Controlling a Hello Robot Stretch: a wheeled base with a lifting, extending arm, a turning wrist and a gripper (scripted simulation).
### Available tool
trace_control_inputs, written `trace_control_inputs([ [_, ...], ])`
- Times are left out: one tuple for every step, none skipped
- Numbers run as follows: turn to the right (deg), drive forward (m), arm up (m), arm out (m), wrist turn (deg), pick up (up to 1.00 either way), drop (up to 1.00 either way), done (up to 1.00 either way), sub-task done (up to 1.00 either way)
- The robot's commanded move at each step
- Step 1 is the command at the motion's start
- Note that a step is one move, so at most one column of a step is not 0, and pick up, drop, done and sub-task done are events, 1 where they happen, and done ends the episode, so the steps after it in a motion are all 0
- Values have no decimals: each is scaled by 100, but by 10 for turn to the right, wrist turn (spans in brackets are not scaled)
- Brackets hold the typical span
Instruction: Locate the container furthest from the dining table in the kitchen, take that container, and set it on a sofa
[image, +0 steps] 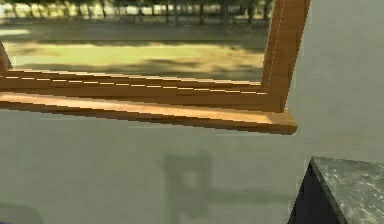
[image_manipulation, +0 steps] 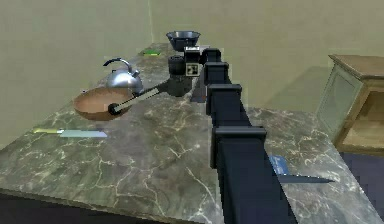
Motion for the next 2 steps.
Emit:
trace_control_inputs([
  [0,0,0,0,-450,0,0,0,0],
  [0,0,0,0,-210,0,0,0,0],
])
